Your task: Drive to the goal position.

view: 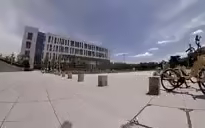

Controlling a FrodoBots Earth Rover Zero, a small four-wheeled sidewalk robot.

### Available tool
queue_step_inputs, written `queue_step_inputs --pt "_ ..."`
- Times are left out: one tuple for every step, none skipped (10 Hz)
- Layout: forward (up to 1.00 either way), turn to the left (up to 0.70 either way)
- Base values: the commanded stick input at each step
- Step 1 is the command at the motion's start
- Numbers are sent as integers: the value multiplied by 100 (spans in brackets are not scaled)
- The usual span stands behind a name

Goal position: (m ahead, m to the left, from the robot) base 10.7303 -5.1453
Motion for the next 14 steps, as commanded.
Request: queue_step_inputs --pt "70 0" --pt "70 0" --pt "70 0" --pt "70 0" --pt "70 0" --pt "70 0" --pt "70 0" --pt "70 0" --pt "70 0" --pt "70 0" --pt "70 0" --pt "70 0" --pt "70 0" --pt "70 0"
